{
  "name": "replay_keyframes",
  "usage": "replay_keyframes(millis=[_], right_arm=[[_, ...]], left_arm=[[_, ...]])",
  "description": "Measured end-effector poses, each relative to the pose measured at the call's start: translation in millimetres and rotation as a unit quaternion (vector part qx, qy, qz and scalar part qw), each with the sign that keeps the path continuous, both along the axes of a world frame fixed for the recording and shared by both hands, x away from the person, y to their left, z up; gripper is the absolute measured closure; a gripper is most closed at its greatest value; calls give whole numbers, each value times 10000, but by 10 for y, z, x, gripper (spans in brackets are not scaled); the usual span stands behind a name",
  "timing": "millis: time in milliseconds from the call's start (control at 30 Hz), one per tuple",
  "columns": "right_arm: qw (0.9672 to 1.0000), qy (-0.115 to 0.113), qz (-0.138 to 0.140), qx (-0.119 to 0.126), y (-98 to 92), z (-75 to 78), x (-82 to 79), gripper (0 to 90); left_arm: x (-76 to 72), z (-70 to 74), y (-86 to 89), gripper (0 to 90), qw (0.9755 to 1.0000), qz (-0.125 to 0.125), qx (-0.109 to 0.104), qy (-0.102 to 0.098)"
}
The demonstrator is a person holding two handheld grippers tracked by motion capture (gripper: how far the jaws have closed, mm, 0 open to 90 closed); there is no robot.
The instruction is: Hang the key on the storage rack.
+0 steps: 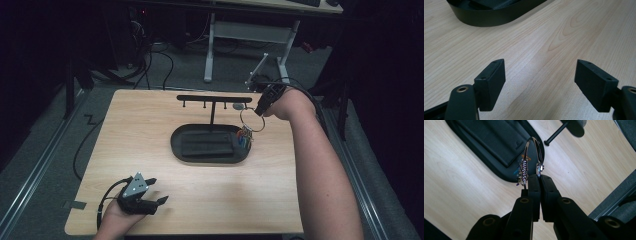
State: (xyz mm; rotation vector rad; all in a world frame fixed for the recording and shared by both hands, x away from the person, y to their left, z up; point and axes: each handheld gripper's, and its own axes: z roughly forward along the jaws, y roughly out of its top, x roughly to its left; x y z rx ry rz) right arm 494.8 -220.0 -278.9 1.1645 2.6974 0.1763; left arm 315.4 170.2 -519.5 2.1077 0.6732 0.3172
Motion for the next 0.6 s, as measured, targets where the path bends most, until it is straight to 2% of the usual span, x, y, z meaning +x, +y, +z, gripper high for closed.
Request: replay_keyframes(millis=[233, 300, 567, 600], right_arm=[[10000, -54, -51, 47, 34, -70, 181, 882], [10000, -7, -63, 76, 40, -98, 226, 881], [9999, 2, -156, -73, 29, -215, 367, 878], [9997, -1, -245, -52, 35, -219, 365, 877]], left_arm=[[12, 2, 16, 252, 10000, -5, 11, 22], [12, 0, 13, 252, 10000, -8, 15, 21], [5, 5, 14, 252, 10000, -13, 13, -5], [4, 5, 13, 252, 10000, -17, 11, -5]])
